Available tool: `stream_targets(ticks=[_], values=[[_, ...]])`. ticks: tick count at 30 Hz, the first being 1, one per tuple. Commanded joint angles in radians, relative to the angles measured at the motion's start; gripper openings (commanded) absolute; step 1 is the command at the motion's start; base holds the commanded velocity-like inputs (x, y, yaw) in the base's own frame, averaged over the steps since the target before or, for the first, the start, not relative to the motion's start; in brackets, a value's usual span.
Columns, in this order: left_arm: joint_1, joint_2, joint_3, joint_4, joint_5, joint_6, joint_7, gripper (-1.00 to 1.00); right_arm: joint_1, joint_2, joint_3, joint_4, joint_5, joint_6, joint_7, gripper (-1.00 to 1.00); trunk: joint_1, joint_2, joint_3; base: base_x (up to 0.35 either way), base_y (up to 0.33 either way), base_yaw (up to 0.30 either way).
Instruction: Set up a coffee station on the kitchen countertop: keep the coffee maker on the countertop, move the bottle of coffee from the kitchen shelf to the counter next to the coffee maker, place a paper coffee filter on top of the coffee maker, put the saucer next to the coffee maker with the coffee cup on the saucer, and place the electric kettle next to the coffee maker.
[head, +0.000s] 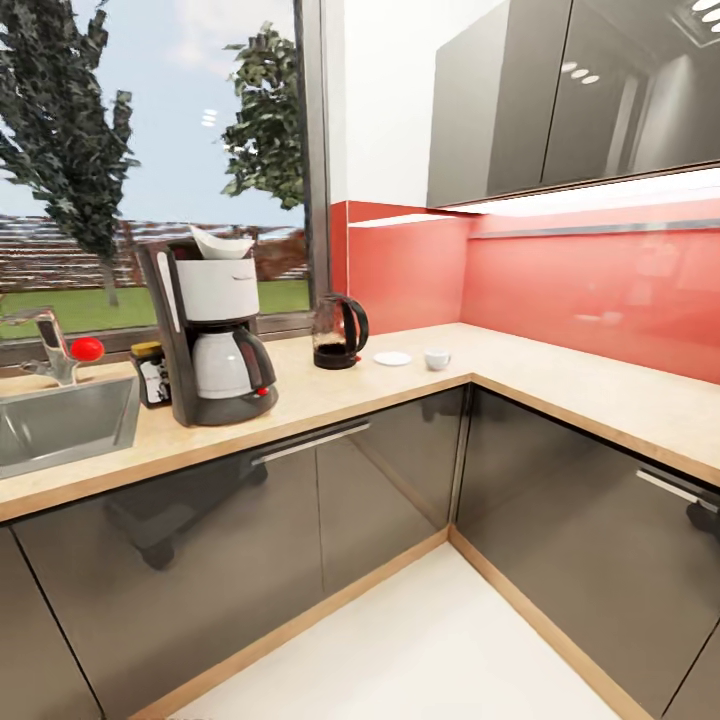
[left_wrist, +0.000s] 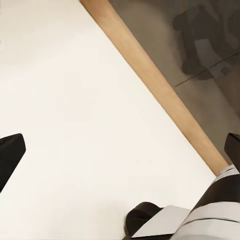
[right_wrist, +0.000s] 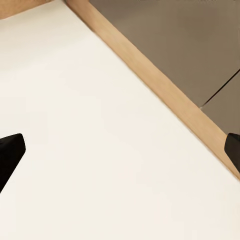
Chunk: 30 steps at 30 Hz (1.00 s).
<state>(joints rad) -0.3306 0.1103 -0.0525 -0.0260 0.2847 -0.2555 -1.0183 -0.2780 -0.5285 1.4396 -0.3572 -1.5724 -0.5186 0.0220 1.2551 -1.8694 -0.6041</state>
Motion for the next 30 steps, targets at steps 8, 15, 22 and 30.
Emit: stream_targets(ticks=[8,15,22,30], values=[[-0.001,0.0,-0.006,0.001,0.005,-0.004,-0.002,1.0,-0.001,-0.001,0.007,-0.002,-0.011,-0.004,0.003,1.0,0.0,-0.001,-0.001,0.003,-0.004,0.012],[-0.001,0.0,-0.006,0.0,0.005,-0.004,-0.002,1.0,-0.001,-0.001,0.007,-0.002,-0.011,-0.004,0.002,1.0,0.0,-0.001,-0.001,0.07,-0.131,0.08],[-0.001,0.0,-0.006,0.001,0.005,-0.004,-0.002,1.0,-0.001,-0.001,0.007,-0.002,-0.011,-0.004,0.001,1.0,0.0,-0.001,-0.001,0.019,-0.035,0.232],[-0.001,0.0,-0.006,0.001,0.005,-0.004,-0.002,1.0,-0.001,0.006,0.007,-0.002,-0.011,-0.004,0.001,1.0,0.0,-0.001,-0.001,0.003,-0.006,0.264]])
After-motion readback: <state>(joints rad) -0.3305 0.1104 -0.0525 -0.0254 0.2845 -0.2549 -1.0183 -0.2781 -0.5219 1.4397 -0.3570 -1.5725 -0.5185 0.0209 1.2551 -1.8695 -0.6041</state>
